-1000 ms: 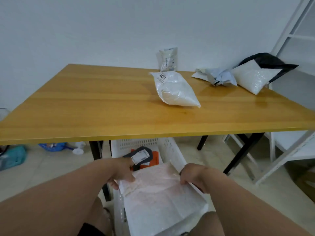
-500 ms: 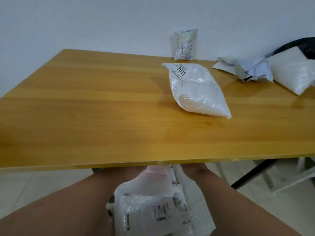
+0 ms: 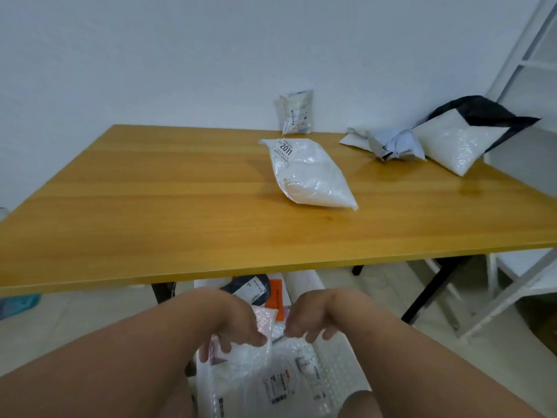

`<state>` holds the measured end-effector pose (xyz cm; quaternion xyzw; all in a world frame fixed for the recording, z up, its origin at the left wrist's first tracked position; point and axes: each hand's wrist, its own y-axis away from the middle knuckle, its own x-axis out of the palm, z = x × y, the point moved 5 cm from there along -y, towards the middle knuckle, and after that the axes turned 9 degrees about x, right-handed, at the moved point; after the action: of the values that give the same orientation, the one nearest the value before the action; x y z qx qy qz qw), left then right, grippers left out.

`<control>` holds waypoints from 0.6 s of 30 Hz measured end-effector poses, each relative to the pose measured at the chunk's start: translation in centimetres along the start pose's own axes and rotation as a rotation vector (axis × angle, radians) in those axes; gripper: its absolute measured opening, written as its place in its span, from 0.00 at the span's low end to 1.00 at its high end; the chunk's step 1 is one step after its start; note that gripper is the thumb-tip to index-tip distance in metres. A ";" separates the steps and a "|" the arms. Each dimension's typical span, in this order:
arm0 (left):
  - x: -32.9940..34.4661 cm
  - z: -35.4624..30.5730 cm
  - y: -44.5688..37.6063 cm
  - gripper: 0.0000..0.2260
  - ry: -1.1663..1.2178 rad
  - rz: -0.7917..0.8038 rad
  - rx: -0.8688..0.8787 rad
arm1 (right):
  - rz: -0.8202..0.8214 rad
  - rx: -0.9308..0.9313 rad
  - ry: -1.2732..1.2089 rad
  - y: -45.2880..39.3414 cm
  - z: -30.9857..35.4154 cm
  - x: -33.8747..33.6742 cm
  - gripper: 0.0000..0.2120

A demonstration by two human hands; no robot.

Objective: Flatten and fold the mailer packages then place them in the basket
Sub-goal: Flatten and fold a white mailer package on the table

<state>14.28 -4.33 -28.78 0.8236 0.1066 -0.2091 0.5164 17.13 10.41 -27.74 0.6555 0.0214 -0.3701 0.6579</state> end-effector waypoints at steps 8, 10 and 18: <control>-4.6 -6.2 9.3 0.22 0.210 0.044 0.148 | -0.204 -0.268 -0.428 11.0 1.8 -8.8 0.06; -7.1 -7.0 10.1 0.19 0.207 -0.152 0.235 | -0.617 -0.346 -0.528 12.0 1.7 -12.8 0.05; -15.5 -5.4 8.7 0.18 0.079 -1.076 0.409 | -1.040 -0.083 -0.024 6.0 2.3 -17.4 0.57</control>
<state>5.16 -2.71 -12.62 0.7435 0.4873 -0.4279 0.1634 6.57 15.56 -13.39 0.5274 0.3513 -0.6544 0.4125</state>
